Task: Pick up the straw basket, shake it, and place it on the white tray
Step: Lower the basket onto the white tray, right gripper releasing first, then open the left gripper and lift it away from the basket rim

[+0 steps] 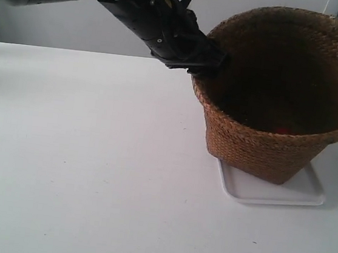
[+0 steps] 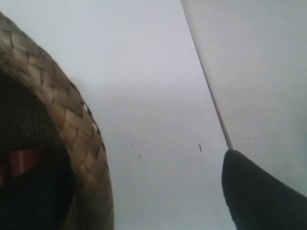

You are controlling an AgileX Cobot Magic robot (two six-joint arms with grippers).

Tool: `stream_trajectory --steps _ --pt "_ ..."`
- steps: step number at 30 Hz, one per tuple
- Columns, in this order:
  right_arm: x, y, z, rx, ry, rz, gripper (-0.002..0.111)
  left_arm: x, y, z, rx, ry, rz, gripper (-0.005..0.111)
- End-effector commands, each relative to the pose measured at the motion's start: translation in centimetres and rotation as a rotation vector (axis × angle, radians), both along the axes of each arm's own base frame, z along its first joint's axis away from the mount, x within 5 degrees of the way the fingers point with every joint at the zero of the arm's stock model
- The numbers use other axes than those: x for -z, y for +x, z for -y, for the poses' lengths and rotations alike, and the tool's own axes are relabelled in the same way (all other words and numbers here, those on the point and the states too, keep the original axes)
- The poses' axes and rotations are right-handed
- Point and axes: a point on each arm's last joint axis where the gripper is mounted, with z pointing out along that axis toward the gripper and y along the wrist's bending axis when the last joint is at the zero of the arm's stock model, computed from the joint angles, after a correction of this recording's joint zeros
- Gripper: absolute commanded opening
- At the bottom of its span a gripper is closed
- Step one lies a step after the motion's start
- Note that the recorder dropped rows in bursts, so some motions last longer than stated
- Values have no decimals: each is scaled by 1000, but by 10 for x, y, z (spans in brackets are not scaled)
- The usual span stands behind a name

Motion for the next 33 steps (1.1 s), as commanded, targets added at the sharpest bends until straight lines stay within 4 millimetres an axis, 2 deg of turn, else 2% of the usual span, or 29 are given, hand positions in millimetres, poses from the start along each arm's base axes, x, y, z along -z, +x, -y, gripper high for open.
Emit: stream_trajectory --steps 1,4,13,18,22,27,29,33 --pt "-5 3 4 -21 -36 42 77 -20 1 -3 7 -16 53 63" --pt "-7 6 2 -46 -29 80 77 -28 1 -2 9 -29 63 63" --pt "-14 12 -3 -92 3 180 77 -37 5 -5 3 -12 164 63" --pt "-31 6 -6 -94 58 296 75 -54 1 -12 -7 -25 229 63" --pt "-56 -9 -8 -117 86 419 71 -75 -9 -22 -10 -44 277 63" --pt "-83 -37 -7 -80 174 549 65 -93 -28 -38 1 -11 254 63" --pt "-89 -48 -8 -89 200 597 61 -95 -35 -44 3 2 257 63" --pt "-103 -83 -9 -126 243 721 50 -98 -52 -60 -7 -30 294 63"
